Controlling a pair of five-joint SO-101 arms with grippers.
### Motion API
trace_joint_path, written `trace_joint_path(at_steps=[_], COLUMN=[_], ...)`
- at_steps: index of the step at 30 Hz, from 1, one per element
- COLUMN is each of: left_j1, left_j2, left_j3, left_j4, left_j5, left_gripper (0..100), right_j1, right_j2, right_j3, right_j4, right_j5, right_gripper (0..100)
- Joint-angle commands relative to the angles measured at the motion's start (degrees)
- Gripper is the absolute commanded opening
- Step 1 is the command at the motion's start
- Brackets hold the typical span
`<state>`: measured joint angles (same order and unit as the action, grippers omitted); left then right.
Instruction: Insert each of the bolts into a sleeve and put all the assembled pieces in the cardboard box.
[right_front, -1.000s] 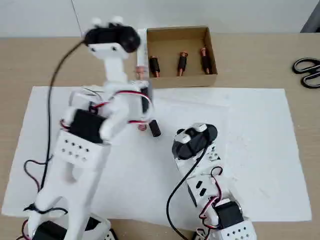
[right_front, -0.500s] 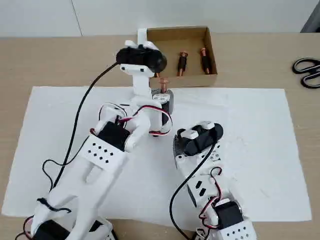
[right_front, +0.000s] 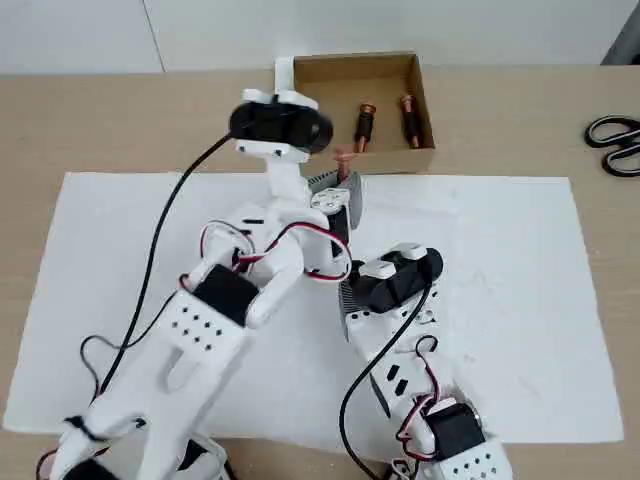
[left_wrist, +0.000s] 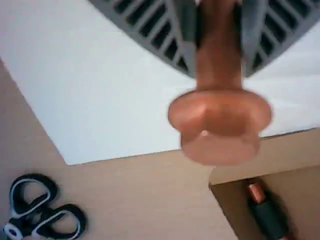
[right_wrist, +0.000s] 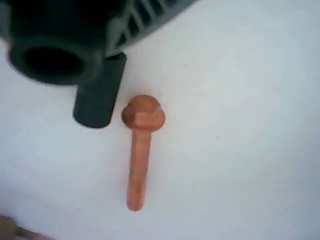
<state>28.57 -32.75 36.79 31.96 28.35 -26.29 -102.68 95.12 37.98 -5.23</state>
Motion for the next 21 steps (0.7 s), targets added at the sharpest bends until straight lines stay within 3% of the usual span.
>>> trace_joint_path(at_steps=[1,6,14,21], left_j1=[0.18,0.35,2.9,3.87], left_j2=[-9.67,-16.09,-16.18,-16.18], left_j3=[2.42,10.77,22.9,22.73], left_j4=[-1.58,-3.78,-23.03,-19.96], left_j5=[0.44,2.73,1.67,0.18], left_gripper=[1,1,1,1], right_j1=[-0.13,-0.13,-0.4,-3.38], right_j2=[-0.57,-0.57,-0.57,-0.57], right_j3=[-1.23,-1.49,-1.58,-1.67], right_j4=[-0.4,-0.48,-0.48,-0.48], right_j5=[-0.97,-2.11,-2.29,-3.16], right_gripper=[0.4,0.4,0.4,0.4])
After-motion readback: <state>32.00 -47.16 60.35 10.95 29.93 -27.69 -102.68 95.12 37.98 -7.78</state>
